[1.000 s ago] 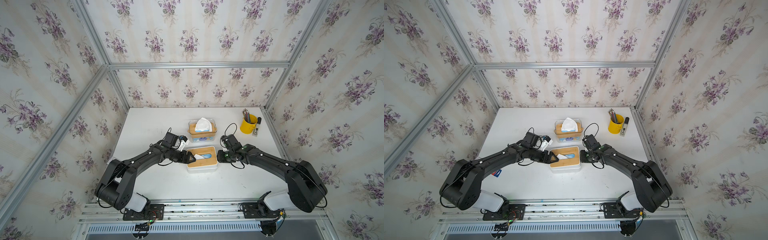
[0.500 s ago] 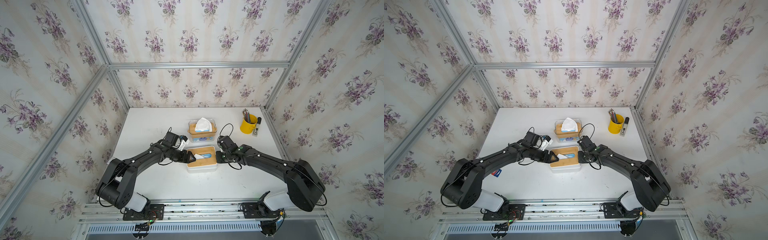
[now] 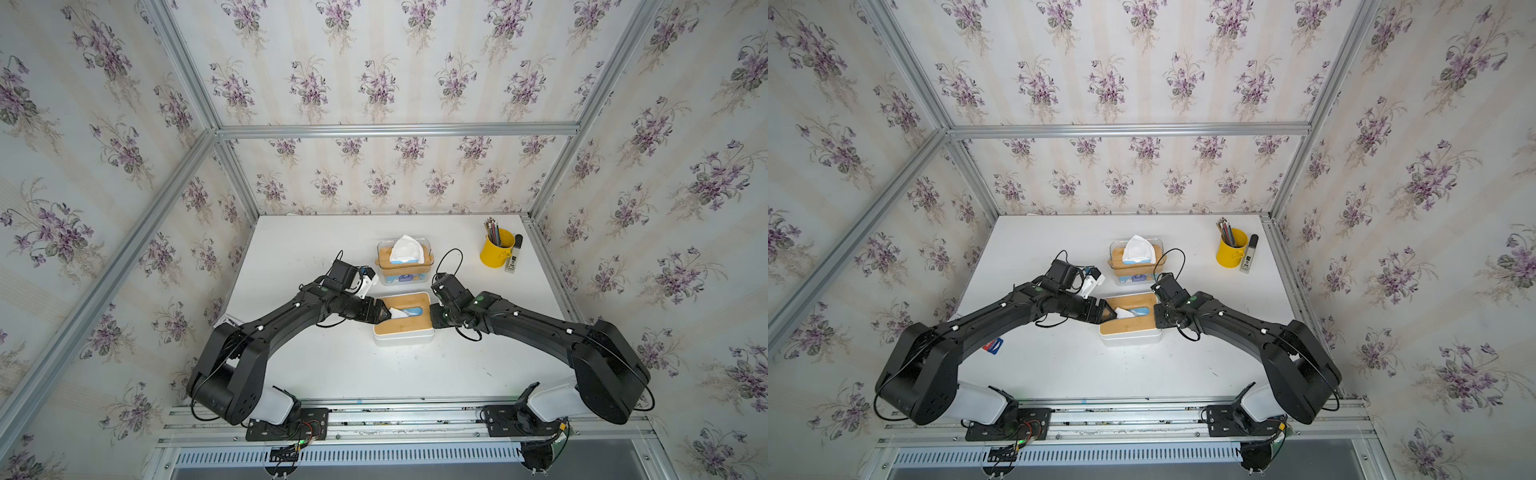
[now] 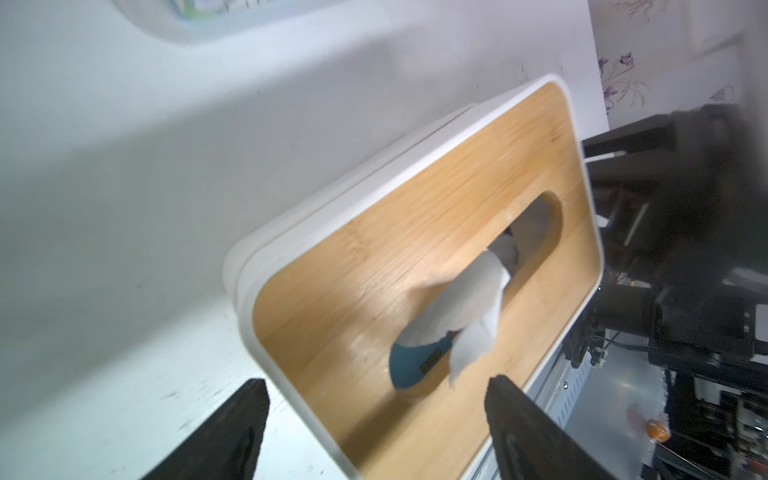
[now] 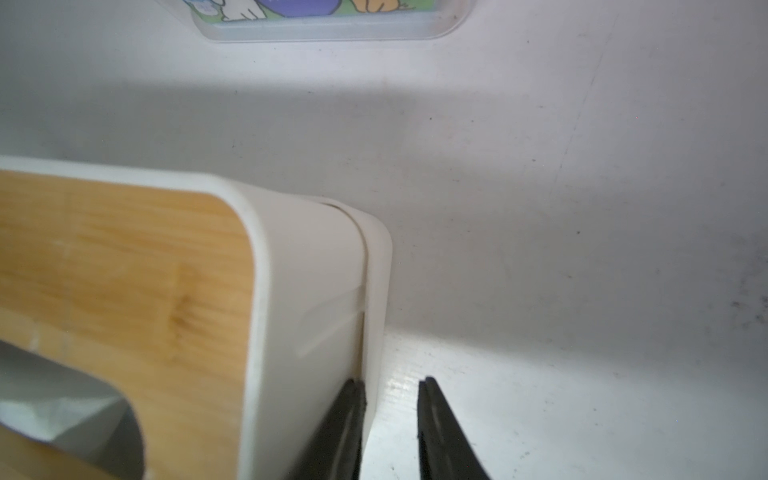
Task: Put the tissue paper into the tissue box
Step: Close the box lid on the tissue box.
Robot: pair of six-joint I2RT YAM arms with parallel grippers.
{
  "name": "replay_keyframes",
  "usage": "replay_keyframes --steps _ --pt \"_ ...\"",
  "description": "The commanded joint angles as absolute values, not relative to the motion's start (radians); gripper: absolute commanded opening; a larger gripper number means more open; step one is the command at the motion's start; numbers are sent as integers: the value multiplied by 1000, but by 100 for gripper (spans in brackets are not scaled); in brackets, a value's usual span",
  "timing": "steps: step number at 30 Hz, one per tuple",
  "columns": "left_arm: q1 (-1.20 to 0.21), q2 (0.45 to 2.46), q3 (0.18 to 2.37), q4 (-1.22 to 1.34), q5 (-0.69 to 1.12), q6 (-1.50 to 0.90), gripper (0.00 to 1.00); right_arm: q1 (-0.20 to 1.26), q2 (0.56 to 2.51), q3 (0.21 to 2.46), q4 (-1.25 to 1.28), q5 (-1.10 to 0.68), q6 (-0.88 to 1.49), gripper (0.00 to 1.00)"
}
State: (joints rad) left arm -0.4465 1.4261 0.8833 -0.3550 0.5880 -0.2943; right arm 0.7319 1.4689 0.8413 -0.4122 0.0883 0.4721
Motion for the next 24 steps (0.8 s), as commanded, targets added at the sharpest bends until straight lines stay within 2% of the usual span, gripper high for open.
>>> replay_keyframes --steps 1,5,12,24 --pt "-454 1355 904 -347 485 -256 88 734 1483 823 -521 77 479 27" --pt "-533 1319 915 -270 442 -179 88 732 1486 818 -502 49 485 27" --pt "-642 1345 837 -18 515 47 83 730 1484 818 -502 43 483 27" --pt "-746 1574 940 -24 386 208 79 730 1473 813 -497 26 485 26"
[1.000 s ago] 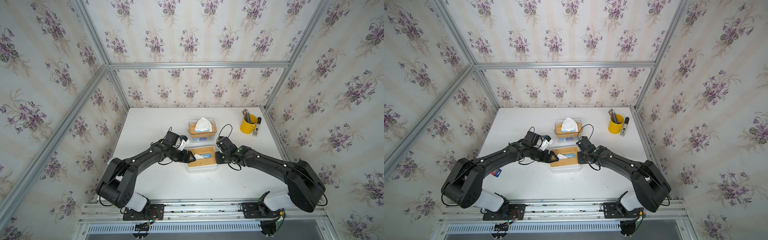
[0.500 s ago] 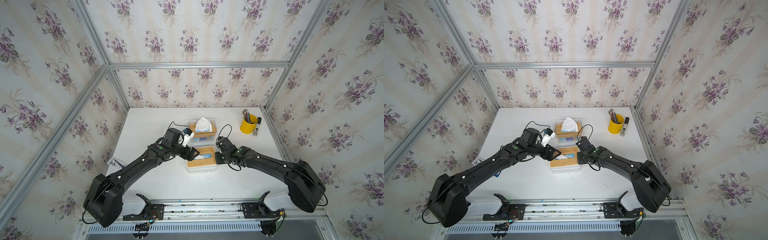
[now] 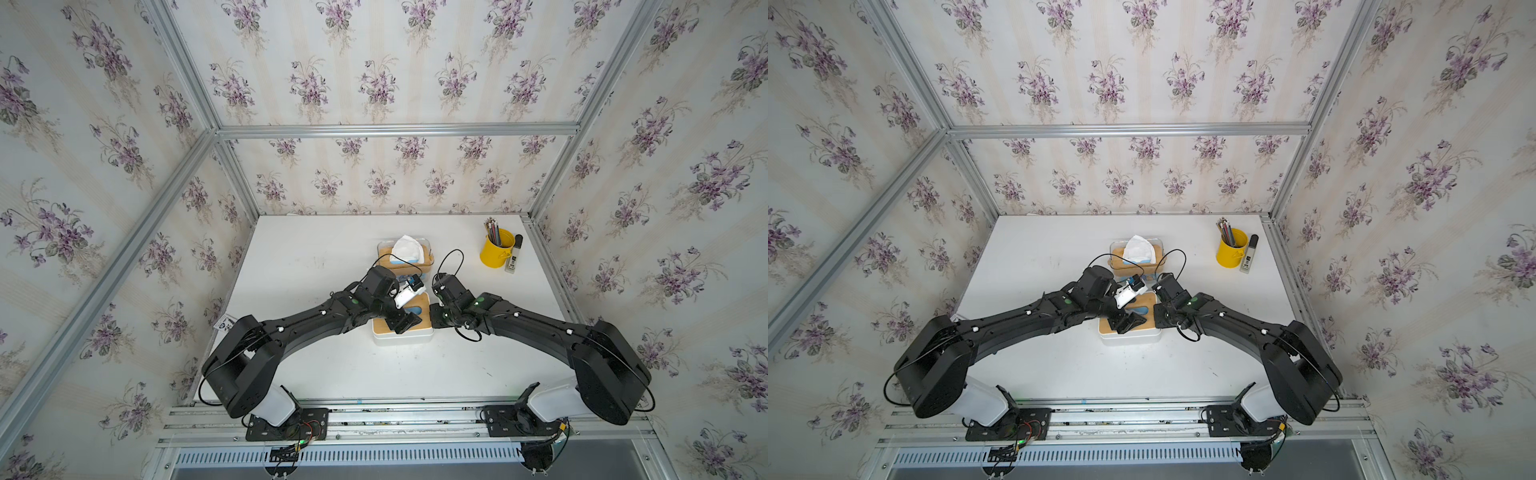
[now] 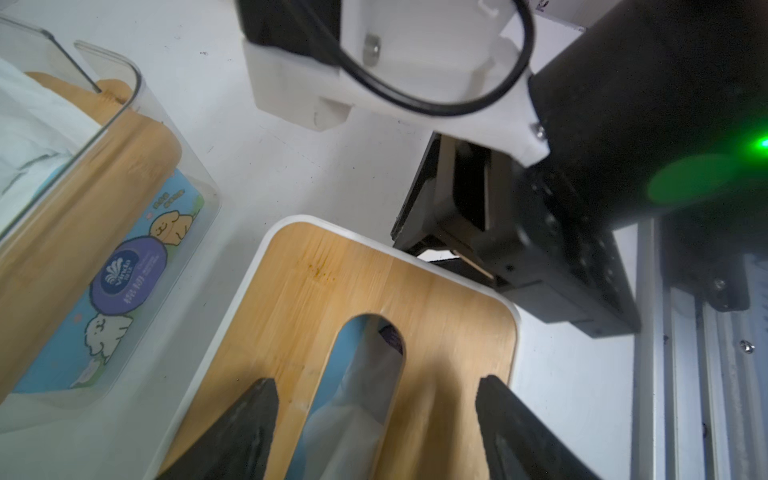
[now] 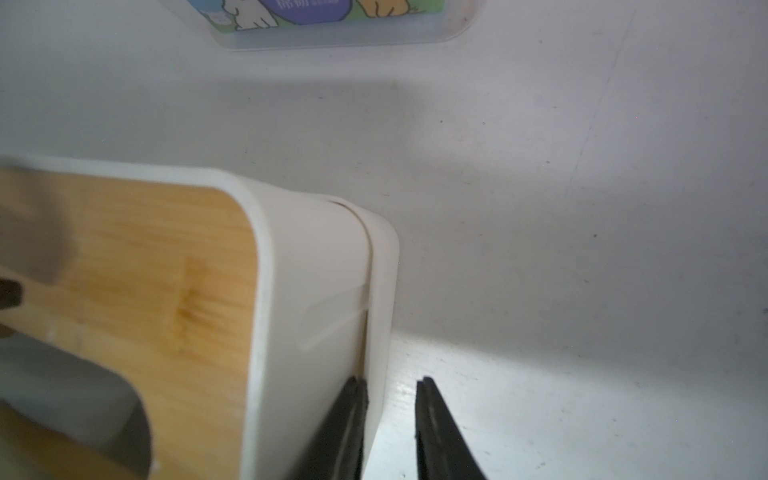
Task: Put the tissue paper into the tissue box
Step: Close the box lid on the tissue box.
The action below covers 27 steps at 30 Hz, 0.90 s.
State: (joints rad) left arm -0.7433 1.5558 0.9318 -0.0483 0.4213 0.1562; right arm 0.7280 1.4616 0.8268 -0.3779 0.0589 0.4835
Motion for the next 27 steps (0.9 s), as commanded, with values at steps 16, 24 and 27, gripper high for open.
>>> replay_keyframes --steps 16,24,27 --pt "-756 1626 889 -97 343 301 79 692 1430 763 -427 -48 493 25" --pt "-754 1694 944 -219 319 317 79 680 1430 755 -408 -65 488 25" --pt "-753 1707 955 -256 318 319 79 678 1434 755 -416 -54 485 24"
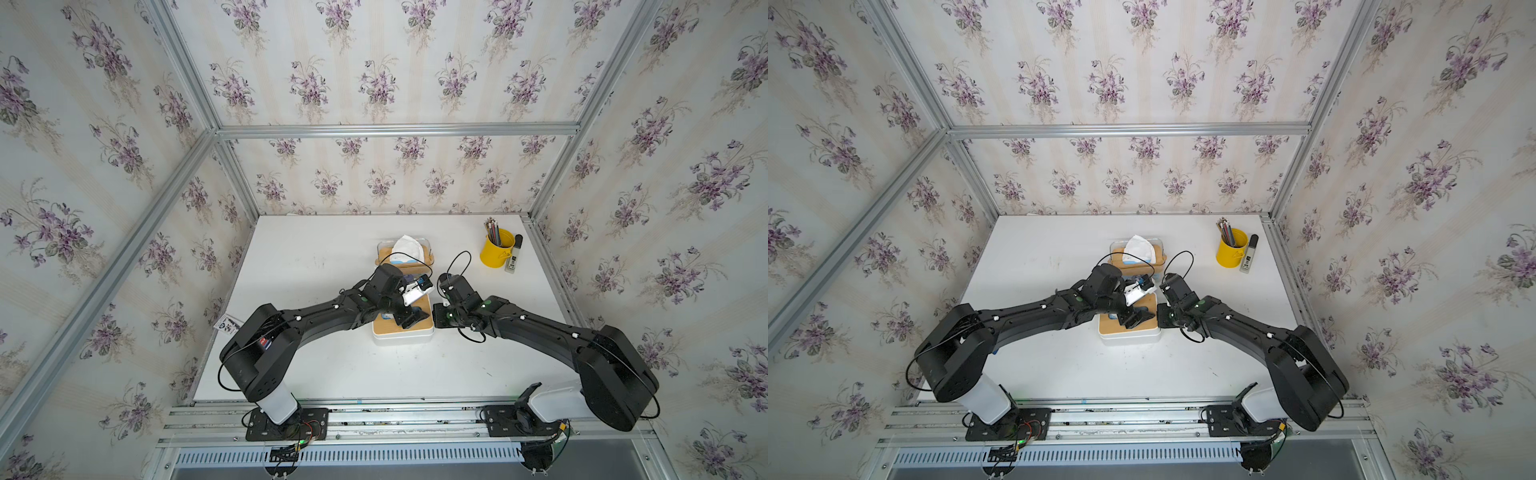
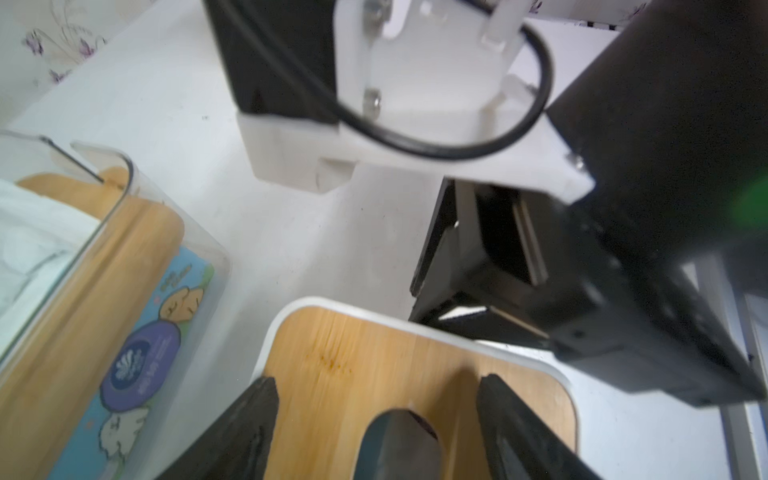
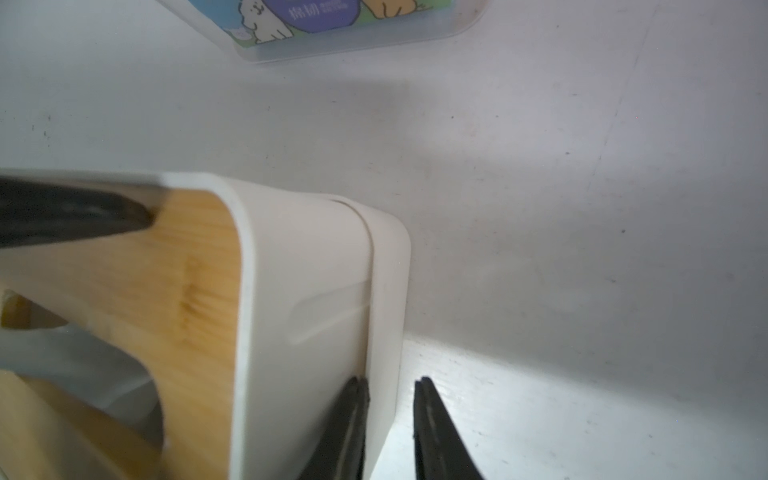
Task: Put the tissue paper into the tissue box
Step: Close the box lid on the tissue box.
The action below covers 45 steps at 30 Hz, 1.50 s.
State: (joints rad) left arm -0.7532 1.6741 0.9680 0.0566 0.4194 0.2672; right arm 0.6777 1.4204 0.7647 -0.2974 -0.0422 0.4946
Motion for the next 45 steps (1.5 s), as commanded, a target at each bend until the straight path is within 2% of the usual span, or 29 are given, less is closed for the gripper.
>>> replay_keyframes --steps 1,14,22,32,36,45 --pt "-752 1710 958 -270 318 320 79 675 1432 755 -418 -54 485 24" --pt "-730 1712 959 -207 397 249 78 627 1386 681 -293 -201 489 24" --pt "-732 1718 984 -184 422 214 78 552 1377 648 -208 -413 481 30" --pt "-732 1728 1003 -209 417 209 79 472 1433 620 -164 -516 443 35" --pt "-734 1726 1003 -224 418 216 79 471 1463 632 -197 -482 429 34" --pt "-738 1733 999 -268 404 236 79 498 1488 679 -342 -233 459 29"
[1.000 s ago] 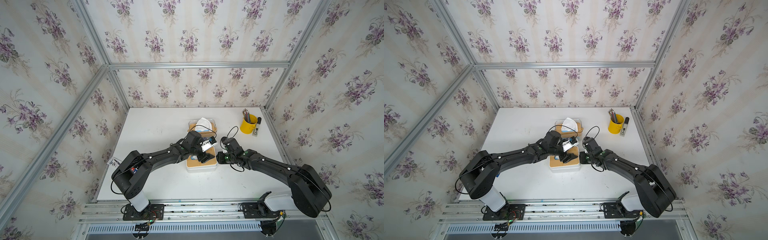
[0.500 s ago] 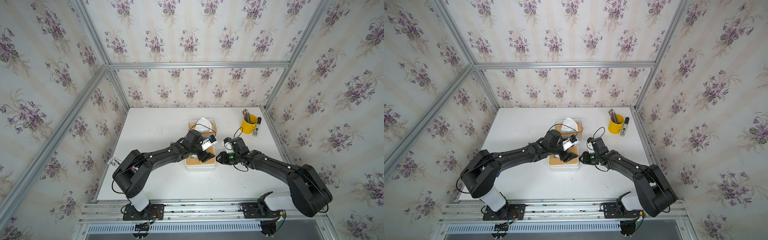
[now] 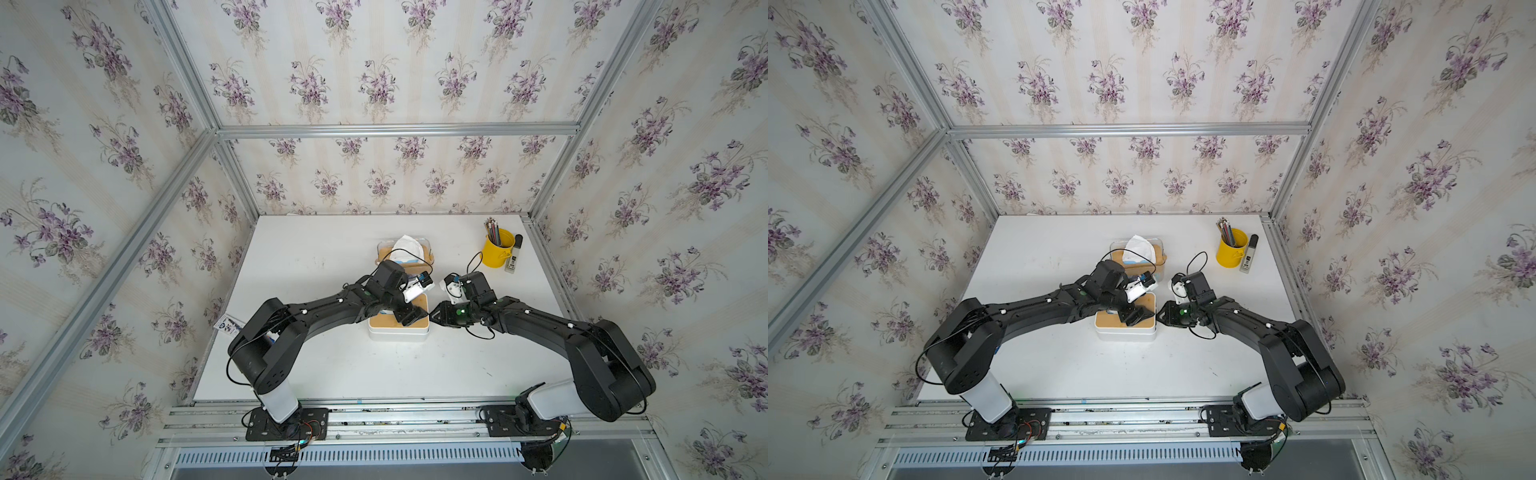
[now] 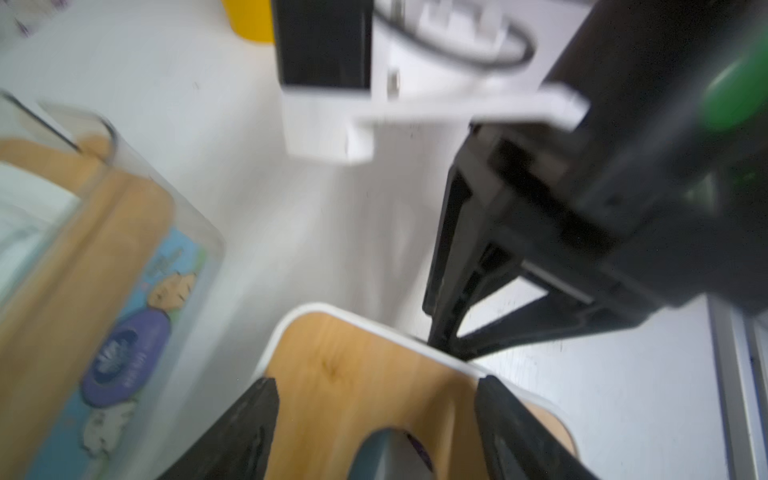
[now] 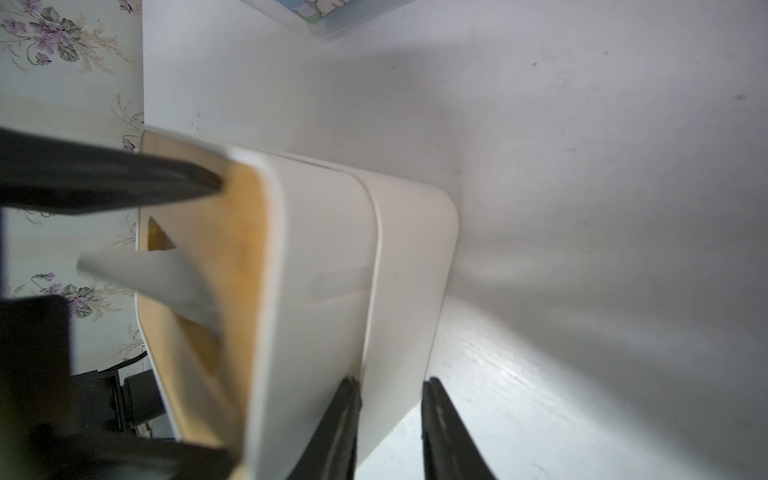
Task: Put the tissue paper into the tissue box
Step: Close the box lid on the tissue box.
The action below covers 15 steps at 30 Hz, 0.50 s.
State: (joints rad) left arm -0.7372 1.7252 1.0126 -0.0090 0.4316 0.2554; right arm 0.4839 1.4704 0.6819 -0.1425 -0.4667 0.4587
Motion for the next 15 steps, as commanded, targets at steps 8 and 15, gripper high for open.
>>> replay_keyframes --steps 8,15 --pt "-737 1722 984 -244 386 217 78 531 1457 717 -374 -180 476 29" --pt "-736 1674 1029 -177 416 93 81 498 1361 699 -239 -402 492 33"
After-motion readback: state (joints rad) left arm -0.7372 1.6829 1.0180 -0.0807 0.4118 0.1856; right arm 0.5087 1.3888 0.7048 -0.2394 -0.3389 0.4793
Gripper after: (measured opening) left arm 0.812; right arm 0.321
